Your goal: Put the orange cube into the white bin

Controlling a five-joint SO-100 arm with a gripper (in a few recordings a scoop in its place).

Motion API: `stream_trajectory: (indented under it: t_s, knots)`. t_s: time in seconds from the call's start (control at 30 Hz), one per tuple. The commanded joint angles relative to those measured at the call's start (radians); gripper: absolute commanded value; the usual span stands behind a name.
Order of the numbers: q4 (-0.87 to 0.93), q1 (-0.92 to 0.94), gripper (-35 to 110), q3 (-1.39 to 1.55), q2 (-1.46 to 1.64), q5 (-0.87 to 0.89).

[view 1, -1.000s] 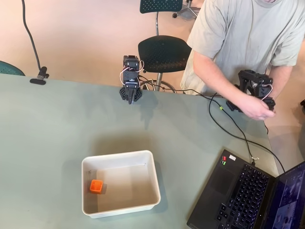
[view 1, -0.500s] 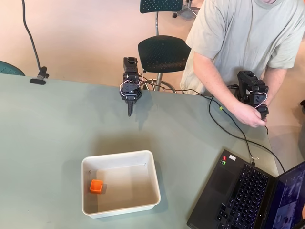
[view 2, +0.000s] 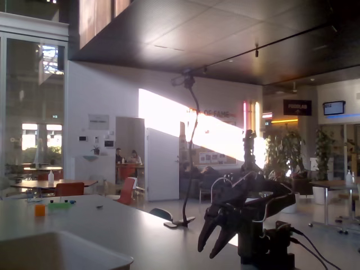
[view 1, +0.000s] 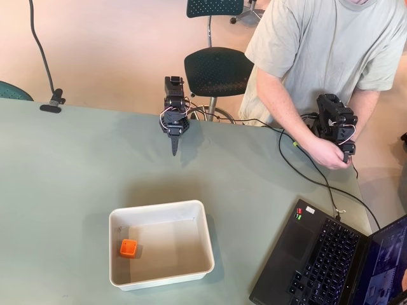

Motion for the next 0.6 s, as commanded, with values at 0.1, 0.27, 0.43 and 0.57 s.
stream_trajectory:
  t_s: [0.1, 0.27, 0.43, 0.57]
  knots:
    - [0.000, 0.006, 18, 0.038, 0.006, -0.003]
    - [0.000, 0.006, 9, 0.040, 0.006, -0.005]
    - [0.002, 0.006, 1, 0.040, 0.006, -0.008]
    - [0.003, -0.005, 0, 0.041, 0.003, -0.008]
